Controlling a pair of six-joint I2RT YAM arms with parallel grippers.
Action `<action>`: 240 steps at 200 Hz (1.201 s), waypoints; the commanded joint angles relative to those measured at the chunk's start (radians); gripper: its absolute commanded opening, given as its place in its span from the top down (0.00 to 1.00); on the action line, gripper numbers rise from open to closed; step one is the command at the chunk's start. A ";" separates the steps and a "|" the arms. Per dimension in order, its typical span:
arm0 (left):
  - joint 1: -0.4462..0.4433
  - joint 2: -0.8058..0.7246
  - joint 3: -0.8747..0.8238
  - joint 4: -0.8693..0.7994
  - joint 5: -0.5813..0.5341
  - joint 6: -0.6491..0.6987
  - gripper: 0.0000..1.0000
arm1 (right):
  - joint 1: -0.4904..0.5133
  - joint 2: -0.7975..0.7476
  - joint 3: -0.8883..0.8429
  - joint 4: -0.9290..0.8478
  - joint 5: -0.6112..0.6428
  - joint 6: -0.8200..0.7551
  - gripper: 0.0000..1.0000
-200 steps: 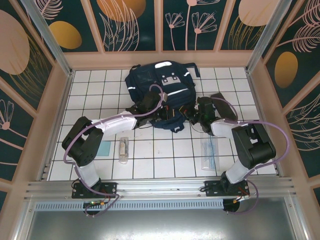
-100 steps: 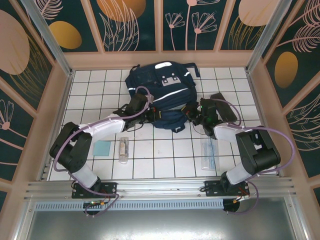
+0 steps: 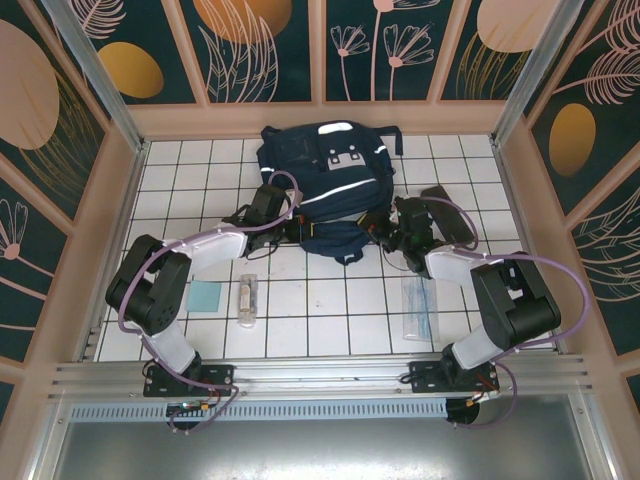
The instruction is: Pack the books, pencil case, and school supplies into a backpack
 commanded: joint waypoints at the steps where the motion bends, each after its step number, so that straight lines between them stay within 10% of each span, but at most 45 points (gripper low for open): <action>1: 0.087 0.003 -0.011 -0.111 -0.125 0.032 1.00 | -0.037 -0.053 0.039 -0.034 0.084 -0.055 1.00; 112: 0.095 -0.110 0.062 -0.329 -0.232 0.003 1.00 | -0.039 -0.028 0.064 -0.080 0.115 -0.087 1.00; 240: 0.250 0.172 0.233 -0.008 -0.511 0.144 1.00 | -0.033 -0.049 0.056 -0.134 0.003 -0.189 1.00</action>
